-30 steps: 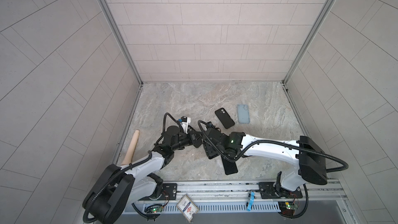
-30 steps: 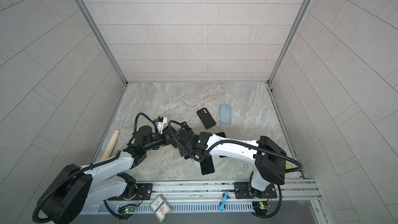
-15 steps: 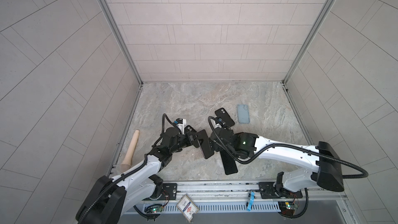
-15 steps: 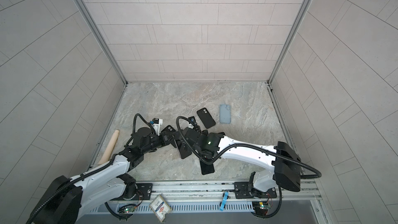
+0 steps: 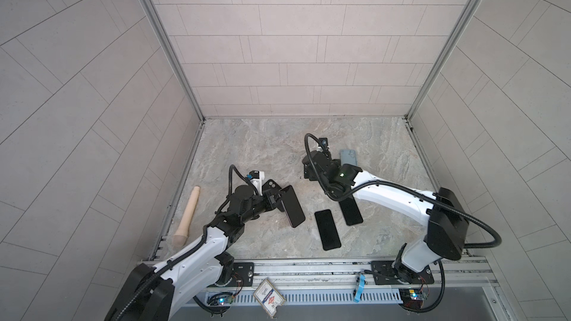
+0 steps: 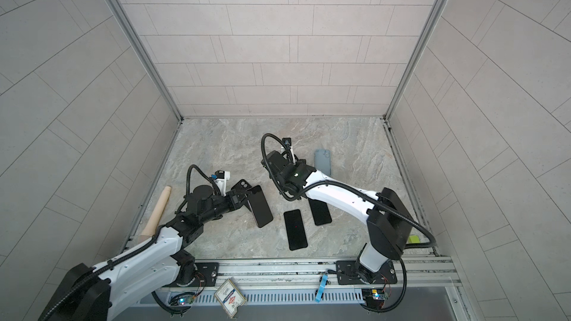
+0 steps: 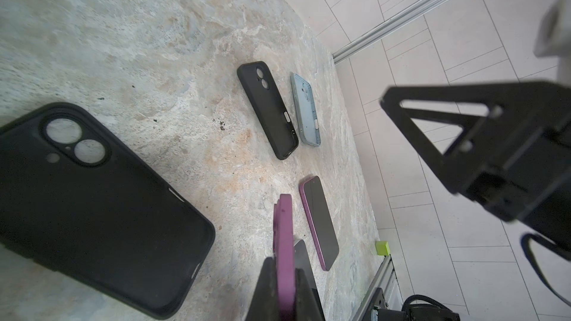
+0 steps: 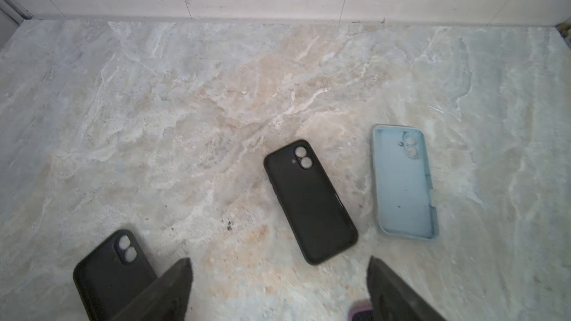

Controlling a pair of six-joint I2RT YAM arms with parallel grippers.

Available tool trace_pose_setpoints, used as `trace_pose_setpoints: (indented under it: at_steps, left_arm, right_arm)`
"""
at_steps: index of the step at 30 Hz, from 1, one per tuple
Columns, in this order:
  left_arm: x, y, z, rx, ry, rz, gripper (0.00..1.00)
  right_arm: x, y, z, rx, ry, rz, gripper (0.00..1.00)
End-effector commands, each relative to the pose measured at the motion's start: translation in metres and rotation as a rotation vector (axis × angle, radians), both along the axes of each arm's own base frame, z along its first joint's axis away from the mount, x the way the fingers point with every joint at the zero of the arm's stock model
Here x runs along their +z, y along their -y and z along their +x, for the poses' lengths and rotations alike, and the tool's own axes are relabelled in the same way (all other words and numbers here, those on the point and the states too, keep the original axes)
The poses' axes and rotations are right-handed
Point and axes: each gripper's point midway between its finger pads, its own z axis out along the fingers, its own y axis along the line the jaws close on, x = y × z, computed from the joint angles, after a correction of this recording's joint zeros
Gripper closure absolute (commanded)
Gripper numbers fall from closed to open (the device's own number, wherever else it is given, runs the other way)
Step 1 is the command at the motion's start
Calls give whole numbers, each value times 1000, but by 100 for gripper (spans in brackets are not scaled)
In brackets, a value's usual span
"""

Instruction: Put the phone into the phone case

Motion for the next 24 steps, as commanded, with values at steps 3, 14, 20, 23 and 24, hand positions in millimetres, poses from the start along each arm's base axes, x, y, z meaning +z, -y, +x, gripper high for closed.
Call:
trace_pose_setpoints:
  at_steps: [3,14,20,23,24]
  left_arm:
    - [16,-7,0,41,81,-36,100]
    - [20,-6,-3,21,94,-31,100]
    - [19,-5,-3,21,92,-32,100]
    - [18,-5,-2,21,91,-32,100]
    - [18,-5,-2,21,89,-33,100]
  right_arm:
    - [-32,-51,43,93,48,-28,2]
    - [-112,-86,75,113,-60,-38,2]
    - [-111,-83,77,118,-60,-56,2]
    - [-119,-86,79,137,-113,-87,3]
    - [-117,-87,79,142,-108,-87,3]
